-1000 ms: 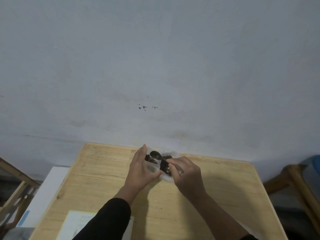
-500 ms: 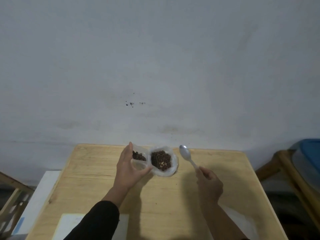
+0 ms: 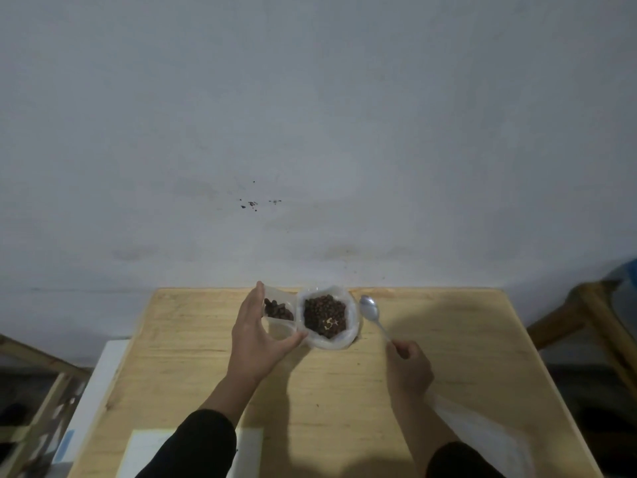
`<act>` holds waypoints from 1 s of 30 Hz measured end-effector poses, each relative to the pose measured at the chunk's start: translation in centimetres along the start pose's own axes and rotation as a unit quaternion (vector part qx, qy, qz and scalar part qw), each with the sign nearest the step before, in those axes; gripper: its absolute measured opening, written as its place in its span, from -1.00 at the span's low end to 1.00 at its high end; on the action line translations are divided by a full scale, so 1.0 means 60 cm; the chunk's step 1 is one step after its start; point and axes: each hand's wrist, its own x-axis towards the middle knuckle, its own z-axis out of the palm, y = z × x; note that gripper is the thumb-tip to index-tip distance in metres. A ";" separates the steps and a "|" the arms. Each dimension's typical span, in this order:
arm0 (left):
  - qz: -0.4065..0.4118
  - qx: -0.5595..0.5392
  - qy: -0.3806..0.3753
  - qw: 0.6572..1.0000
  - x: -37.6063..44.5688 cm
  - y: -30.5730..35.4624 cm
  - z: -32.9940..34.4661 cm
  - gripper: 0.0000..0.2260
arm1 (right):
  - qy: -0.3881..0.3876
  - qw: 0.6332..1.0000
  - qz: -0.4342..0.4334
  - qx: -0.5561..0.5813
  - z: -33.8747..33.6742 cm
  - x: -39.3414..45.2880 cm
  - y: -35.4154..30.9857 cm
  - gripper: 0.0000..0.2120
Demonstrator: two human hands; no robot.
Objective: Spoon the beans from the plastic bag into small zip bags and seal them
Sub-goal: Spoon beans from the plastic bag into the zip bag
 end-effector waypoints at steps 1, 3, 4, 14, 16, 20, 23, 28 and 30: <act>0.001 0.000 -0.001 1.000 0.001 0.000 0.001 0.04 | 0.000 1.000 -0.003 -0.005 0.003 0.001 -0.002 -0.94; 0.004 -0.001 -0.002 1.000 0.003 -0.001 0.002 0.04 | 0.001 1.000 -0.013 -0.012 0.008 0.004 -0.003 -0.94; 0.005 -0.001 -0.003 1.000 0.004 -0.002 0.002 0.05 | -0.001 1.000 -0.020 -0.018 0.012 0.005 -0.002 -0.94; 0.004 -0.001 0.000 1.000 0.003 -0.004 0.002 0.04 | 0.006 0.997 -0.034 -0.068 0.020 0.010 0.001 -0.94; 0.004 -0.006 -0.001 1.000 0.003 -0.002 0.000 0.04 | 0.007 0.996 -0.035 -0.076 0.018 0.011 0.000 -0.93; 0.006 -0.025 -0.002 1.000 0.000 0.003 -0.004 0.04 | -0.008 0.993 -0.041 -0.109 0.011 0.012 -0.001 -0.91; 0.014 -0.032 0.005 0.999 -0.002 0.008 -0.010 0.04 | -0.004 0.991 -0.046 -0.125 -0.001 0.009 -0.009 -0.88; 0.030 -0.033 0.015 0.999 -0.003 0.017 -0.022 0.04 | -0.042 0.988 -0.145 -0.042 -0.010 -0.035 -0.094 -0.82; 0.037 -0.031 0.024 0.999 -0.001 0.022 -0.025 0.04 | -0.115 0.972 -0.198 0.055 -0.012 -0.071 -0.144 -0.89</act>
